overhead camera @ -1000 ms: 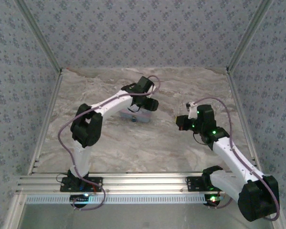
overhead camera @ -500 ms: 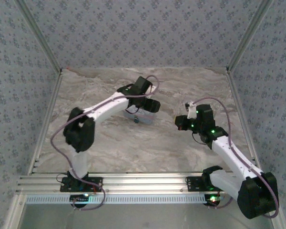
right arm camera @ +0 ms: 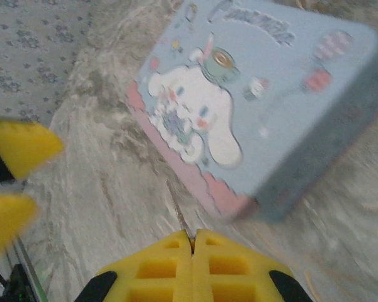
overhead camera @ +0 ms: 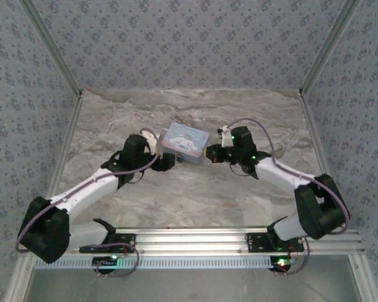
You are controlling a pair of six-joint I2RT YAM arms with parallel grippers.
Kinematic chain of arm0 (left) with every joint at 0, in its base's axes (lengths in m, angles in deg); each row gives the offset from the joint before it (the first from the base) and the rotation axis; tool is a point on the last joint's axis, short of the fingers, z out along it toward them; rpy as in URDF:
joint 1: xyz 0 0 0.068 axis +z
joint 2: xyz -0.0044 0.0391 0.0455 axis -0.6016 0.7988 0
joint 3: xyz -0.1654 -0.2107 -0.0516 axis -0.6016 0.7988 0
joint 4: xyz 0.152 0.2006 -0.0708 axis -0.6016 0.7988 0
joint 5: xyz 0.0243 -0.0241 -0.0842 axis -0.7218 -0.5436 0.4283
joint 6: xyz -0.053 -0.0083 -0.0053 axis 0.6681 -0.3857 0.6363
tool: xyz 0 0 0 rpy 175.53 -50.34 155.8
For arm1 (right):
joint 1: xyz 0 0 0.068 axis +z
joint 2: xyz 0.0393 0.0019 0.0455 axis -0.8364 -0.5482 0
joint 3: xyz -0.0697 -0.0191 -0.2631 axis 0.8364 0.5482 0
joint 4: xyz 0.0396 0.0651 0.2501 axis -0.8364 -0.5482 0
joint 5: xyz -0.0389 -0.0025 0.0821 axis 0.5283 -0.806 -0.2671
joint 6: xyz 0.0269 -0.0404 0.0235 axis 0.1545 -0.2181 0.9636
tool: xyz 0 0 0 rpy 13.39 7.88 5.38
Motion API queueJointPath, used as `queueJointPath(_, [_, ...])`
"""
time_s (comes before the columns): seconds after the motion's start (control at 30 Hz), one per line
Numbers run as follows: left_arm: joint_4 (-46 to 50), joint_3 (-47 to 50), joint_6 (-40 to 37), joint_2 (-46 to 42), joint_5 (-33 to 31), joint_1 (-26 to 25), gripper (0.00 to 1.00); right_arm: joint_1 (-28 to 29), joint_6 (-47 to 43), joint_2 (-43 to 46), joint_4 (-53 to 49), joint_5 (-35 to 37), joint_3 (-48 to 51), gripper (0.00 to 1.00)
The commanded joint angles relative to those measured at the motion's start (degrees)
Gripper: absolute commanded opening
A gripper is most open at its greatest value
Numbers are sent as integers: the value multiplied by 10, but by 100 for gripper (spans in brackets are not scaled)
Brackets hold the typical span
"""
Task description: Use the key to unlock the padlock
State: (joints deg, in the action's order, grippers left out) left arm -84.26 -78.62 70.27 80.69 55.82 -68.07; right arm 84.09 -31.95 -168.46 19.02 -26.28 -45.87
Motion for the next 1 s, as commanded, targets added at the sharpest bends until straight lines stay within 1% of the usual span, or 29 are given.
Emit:
queueJointPath(0.0, [-93, 25, 16, -3, 49, 14, 85, 9, 25, -54, 50, -18, -51, 0])
queueJointPath(0.13, [-149, 39, 30, 42, 103, 28, 83, 12, 45, -127, 70, -36, -104, 0])
queueJointPath(0.23, [-189, 40, 36, 74, 124, 30, 81, 13, 53, -168, 77, -47, -138, 0])
queueJointPath(0.37, [-207, 27, 35, 111, 139, 31, 79, 12, 52, -198, 72, -41, -158, 0])
queueJointPath(0.5, [-223, 12, 33, 147, 149, 32, 76, 10, 47, -217, 55, -42, -163, 0])
queueJointPath(0.77, [-257, -15, 41, 226, 164, 31, 70, 12, 35, -228, -2, -24, -152, 0])
queueJointPath(0.97, [-282, -31, 48, 275, 165, 27, 67, 17, 30, -232, -13, -16, -146, 0])
